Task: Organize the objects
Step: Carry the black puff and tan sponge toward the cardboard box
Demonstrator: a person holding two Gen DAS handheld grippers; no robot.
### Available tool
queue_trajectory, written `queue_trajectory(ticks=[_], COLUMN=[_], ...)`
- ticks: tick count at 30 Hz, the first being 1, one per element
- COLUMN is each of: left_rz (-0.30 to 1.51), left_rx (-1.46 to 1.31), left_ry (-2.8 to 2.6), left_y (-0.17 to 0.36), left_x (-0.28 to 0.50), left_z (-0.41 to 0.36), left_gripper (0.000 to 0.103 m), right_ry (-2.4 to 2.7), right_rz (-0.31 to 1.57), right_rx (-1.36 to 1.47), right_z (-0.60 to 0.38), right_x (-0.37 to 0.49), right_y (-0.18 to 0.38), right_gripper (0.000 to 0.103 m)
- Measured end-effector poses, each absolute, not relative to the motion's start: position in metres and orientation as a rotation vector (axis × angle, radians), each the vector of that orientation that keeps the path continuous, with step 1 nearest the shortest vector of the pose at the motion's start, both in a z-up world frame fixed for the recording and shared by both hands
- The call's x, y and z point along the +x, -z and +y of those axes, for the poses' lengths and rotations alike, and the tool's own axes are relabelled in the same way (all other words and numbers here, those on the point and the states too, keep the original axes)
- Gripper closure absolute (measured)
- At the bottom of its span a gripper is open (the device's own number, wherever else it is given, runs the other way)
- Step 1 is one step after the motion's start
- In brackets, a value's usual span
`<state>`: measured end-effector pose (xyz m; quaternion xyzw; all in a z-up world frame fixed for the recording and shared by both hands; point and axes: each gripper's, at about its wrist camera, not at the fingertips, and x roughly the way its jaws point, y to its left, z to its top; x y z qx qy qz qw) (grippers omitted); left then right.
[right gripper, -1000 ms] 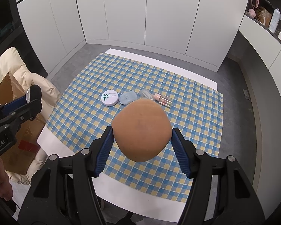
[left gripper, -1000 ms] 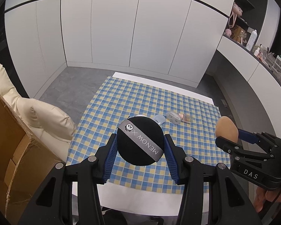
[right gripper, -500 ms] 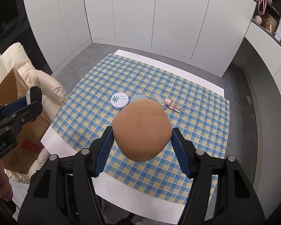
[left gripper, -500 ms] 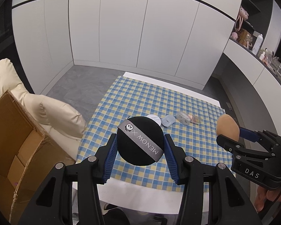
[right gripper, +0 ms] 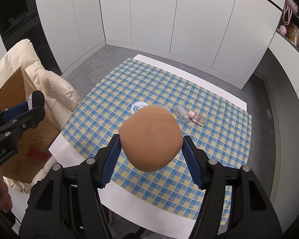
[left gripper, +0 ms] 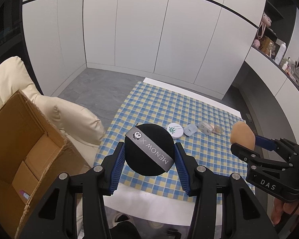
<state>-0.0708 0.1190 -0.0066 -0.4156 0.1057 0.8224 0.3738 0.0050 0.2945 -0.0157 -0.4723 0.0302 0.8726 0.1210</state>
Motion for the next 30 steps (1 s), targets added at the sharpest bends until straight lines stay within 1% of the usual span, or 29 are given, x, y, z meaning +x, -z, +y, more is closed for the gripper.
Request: queue_trajectory(ticks=[30], left_rz=[0.218], left_rx=[-1.087], left_ry=[-2.241], left_y=[0.005], left_x=[-0.099], left_z=[0.051], left_gripper=[0.054], right_ry=[-2.685], right_rz=[-0.004], right_rx=[-1.404], right_z=[0.222], right_x=[-0.030], right_y=[0.015], right_gripper=[0.038])
